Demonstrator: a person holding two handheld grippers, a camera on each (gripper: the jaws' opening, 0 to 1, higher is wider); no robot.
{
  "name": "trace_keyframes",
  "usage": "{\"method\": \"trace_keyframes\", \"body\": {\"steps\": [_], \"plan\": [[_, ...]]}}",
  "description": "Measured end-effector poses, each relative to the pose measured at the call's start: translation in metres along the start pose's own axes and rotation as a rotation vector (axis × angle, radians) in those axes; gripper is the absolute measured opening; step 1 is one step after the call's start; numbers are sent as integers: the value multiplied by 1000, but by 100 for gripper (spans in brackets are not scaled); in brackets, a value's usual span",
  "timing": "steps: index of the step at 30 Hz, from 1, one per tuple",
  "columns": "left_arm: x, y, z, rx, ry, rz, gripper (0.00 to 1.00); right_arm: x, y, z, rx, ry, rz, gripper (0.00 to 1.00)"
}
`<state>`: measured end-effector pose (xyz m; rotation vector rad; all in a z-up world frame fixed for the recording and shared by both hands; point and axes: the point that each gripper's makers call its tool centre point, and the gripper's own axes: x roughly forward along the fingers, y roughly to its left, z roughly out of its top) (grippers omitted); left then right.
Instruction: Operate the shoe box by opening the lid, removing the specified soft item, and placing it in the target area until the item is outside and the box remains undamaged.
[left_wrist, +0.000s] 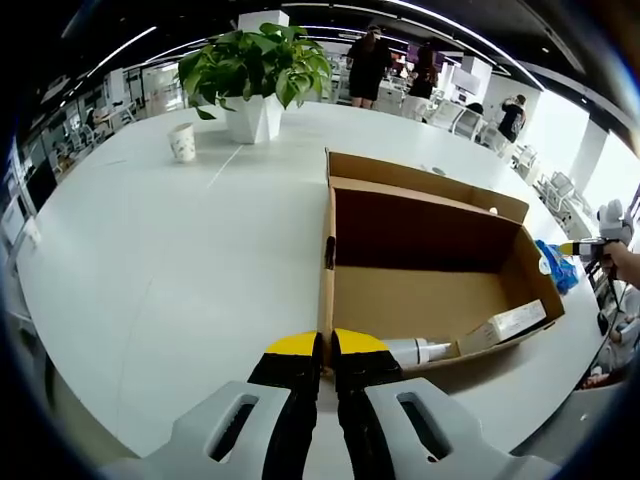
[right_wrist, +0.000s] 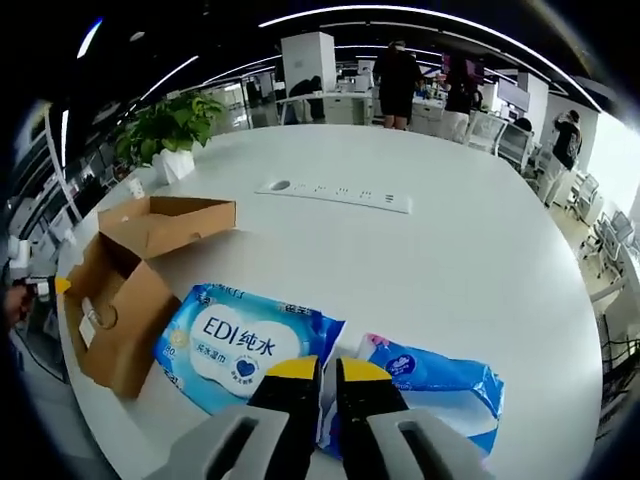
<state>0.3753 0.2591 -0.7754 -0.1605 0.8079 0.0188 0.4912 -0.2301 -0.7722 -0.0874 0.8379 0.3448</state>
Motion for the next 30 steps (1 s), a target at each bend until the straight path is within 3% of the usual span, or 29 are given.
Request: {"method": "trace_keyframes", "body": {"steps": [18, 30], "plan": [[0, 1, 0, -4, -3, -2, 2, -20, -19, 6, -49, -51, 22, 17], [1, 1, 0, -5, -5, -7, 2, -38, -37, -8, -83, -38, 20, 30]]}}
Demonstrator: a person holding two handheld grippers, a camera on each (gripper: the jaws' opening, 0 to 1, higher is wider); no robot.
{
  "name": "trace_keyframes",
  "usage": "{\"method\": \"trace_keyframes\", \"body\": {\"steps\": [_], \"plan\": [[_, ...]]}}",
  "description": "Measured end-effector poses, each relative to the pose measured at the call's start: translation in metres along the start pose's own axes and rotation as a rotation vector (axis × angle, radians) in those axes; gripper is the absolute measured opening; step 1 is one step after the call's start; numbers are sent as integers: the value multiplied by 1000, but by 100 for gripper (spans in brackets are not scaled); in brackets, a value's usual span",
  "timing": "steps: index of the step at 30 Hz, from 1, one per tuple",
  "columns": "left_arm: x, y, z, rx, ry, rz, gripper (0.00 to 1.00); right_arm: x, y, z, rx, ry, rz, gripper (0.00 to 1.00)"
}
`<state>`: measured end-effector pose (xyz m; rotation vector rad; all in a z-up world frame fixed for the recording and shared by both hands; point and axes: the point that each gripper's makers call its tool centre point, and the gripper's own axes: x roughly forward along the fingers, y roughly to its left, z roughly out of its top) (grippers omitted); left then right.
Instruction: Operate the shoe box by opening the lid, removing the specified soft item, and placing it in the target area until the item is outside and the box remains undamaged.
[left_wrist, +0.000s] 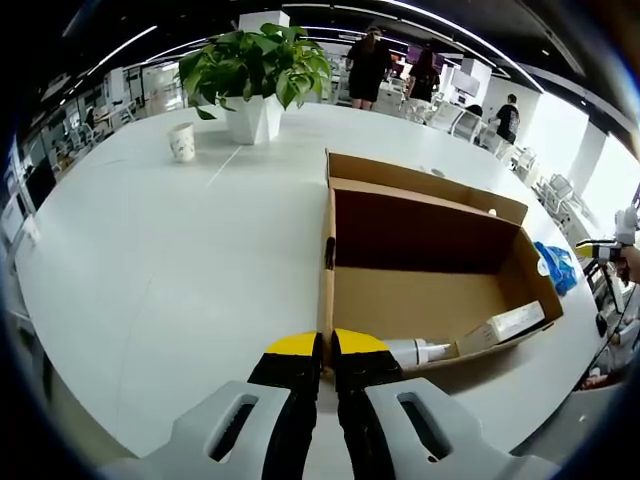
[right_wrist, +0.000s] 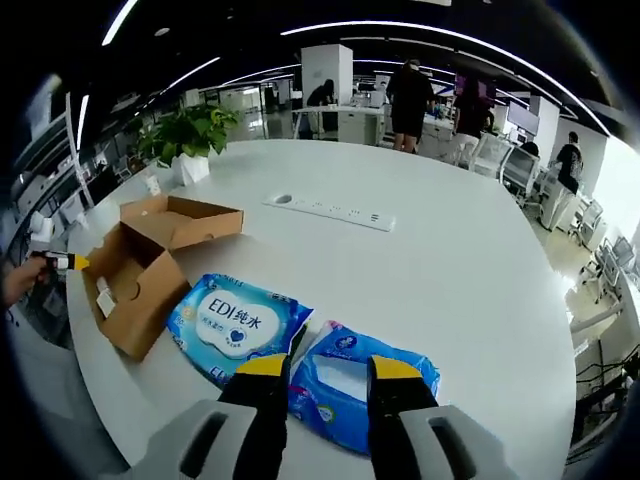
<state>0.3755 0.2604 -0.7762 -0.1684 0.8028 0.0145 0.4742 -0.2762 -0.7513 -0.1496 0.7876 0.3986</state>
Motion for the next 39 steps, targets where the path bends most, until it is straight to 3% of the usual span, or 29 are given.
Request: {"method": "trace_keyframes", "body": {"steps": [13, 26, 39], "plan": [[0, 0, 0, 13, -2, 4, 2, -9, -17, -26, -94, 33, 10, 44], [0, -1, 0, 18, -5, 4, 2, -10, -38, -55, -108, 73, 4, 49], [-1, -2, 0, 22, -2, 4, 2, 1, -45, -80, -217, 129, 16, 48]]}}
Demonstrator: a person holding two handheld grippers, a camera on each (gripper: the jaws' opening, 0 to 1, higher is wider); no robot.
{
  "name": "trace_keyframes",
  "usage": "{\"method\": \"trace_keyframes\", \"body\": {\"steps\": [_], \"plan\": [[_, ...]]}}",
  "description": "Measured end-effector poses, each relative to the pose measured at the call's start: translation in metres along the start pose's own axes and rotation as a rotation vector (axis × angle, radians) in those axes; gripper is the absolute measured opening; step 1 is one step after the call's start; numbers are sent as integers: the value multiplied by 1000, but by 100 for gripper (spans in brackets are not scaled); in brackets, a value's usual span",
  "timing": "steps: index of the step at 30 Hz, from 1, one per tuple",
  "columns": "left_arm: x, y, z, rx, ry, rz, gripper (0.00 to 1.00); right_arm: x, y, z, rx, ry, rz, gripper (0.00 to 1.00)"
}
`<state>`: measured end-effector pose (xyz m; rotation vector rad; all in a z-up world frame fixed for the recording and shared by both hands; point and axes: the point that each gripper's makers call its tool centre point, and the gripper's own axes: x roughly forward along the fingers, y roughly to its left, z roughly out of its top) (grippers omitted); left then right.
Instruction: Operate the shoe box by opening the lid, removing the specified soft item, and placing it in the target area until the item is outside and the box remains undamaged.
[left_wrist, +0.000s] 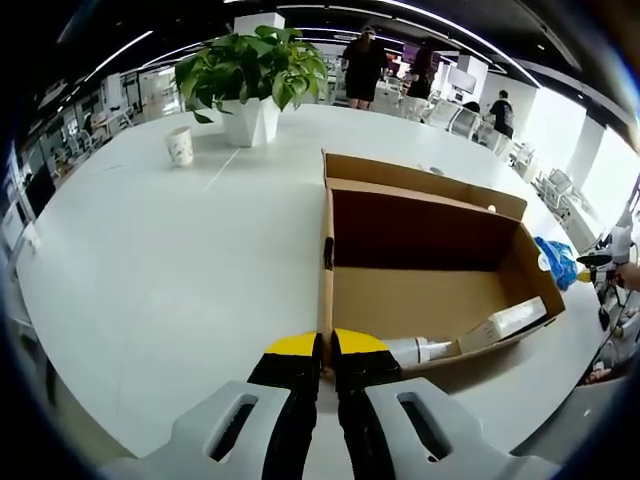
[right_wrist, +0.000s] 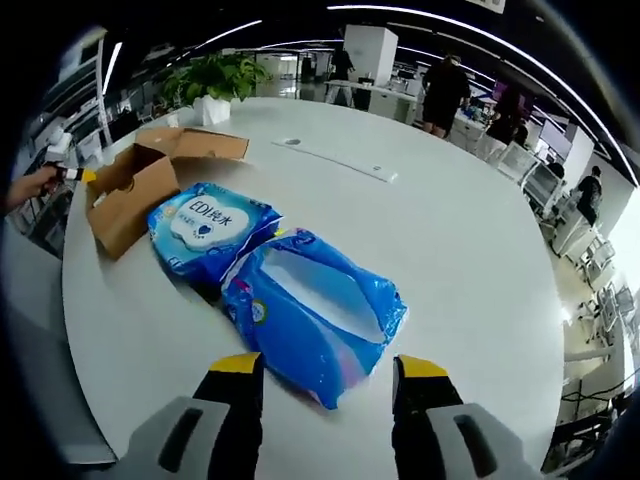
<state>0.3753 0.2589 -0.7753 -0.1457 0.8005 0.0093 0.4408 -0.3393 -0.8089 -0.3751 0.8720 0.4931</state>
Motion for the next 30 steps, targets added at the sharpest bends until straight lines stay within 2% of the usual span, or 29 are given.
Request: {"method": "trace_keyframes", "body": {"steps": [14, 30], "plan": [[-1, -1, 1, 0, -1, 1, 2, 18, -8, -26, -100, 94, -11, 38], [2, 1, 1, 1, -1, -1, 2, 23, -22, -23, -70, 98, -45, 34]]}}
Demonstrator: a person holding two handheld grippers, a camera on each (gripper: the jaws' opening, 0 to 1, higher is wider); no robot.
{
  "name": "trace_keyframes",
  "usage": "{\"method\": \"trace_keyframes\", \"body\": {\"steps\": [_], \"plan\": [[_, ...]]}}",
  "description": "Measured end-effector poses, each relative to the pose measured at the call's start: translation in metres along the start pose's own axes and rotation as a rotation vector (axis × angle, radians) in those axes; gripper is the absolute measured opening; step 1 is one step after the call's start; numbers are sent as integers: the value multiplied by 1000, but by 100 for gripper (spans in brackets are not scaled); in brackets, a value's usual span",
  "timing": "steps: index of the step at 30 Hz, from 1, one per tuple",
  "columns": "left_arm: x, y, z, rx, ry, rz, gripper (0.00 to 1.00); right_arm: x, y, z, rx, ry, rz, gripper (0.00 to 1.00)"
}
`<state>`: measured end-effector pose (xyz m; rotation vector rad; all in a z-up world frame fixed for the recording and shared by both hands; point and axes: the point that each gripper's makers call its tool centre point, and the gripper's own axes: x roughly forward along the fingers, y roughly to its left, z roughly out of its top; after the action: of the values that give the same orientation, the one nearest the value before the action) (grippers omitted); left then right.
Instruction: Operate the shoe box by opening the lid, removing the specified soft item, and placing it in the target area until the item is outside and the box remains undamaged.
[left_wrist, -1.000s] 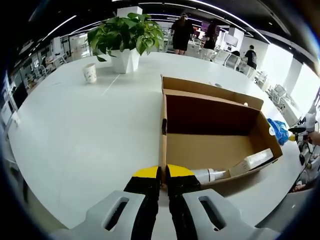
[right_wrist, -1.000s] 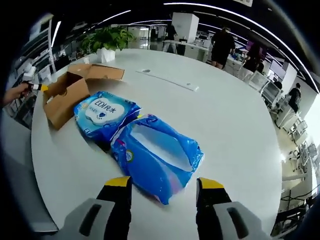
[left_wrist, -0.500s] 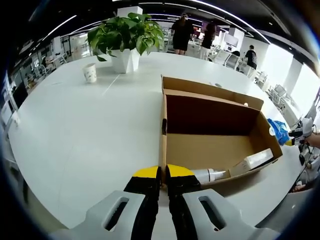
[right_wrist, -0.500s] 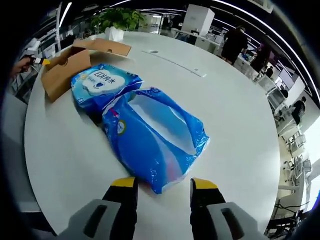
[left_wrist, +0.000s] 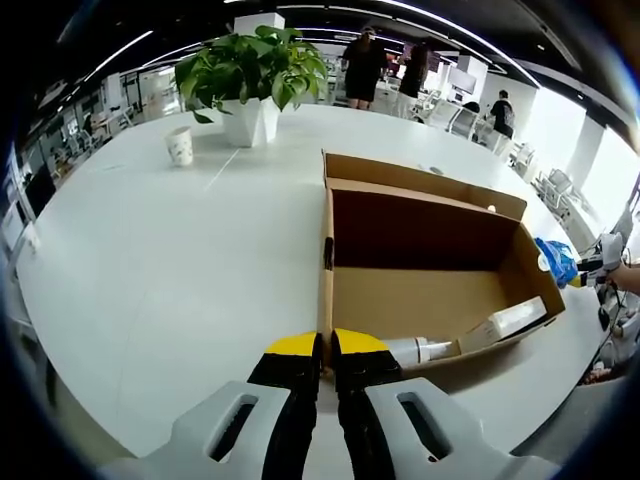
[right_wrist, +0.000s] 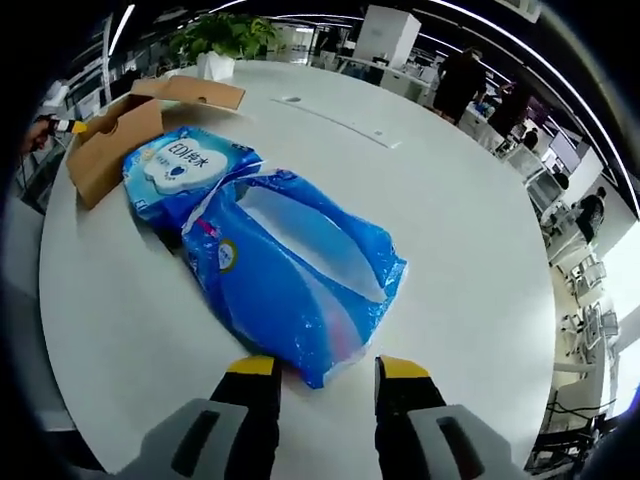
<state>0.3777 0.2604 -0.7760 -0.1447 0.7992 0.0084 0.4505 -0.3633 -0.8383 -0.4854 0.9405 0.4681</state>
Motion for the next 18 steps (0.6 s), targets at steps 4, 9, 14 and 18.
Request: {"method": "trace_keyframes", "body": {"steps": [4, 9, 14, 18], "plan": [[0, 0, 0, 2, 0, 1, 2, 1, -1, -2, -1, 10, -5, 34], [0, 0, 0, 4, 1, 1, 2, 1, -1, -3, 5, 11, -5, 34], [0, 0, 0, 2, 1, -1, 2, -4, -2, -3, 15, 6, -7, 37], [0, 0, -1, 3, 2, -2, 2, -10, 0, -3, 10, -1, -7, 37]]}}
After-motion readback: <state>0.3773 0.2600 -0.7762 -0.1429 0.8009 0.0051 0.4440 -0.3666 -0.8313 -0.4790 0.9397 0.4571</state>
